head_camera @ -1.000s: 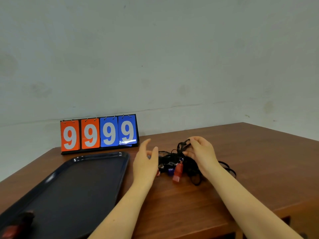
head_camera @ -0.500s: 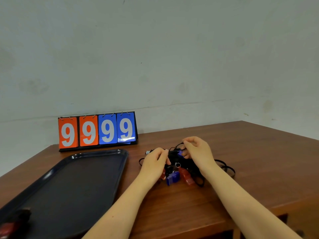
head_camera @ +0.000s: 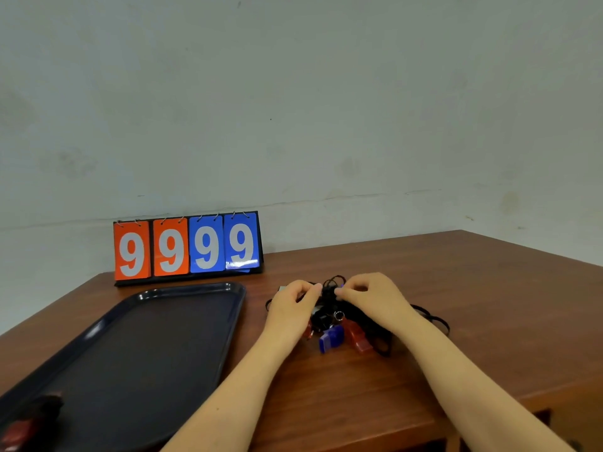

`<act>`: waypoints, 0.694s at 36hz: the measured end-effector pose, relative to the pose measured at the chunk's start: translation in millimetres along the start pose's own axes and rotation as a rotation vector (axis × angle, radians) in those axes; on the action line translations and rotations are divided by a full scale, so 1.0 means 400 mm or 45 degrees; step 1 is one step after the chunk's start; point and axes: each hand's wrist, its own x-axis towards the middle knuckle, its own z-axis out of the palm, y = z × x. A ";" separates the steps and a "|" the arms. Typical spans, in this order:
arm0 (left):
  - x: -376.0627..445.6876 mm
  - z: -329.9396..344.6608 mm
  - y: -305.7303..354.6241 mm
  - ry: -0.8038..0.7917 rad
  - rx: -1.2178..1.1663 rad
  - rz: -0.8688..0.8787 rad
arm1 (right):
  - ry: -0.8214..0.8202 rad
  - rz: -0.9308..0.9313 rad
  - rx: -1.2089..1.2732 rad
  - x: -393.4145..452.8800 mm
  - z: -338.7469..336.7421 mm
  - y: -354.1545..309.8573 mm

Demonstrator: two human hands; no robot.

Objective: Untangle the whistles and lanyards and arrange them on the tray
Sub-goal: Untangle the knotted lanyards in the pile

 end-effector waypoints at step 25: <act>-0.011 -0.011 0.025 0.154 -0.286 0.044 | 0.273 -0.179 0.803 -0.016 -0.026 -0.041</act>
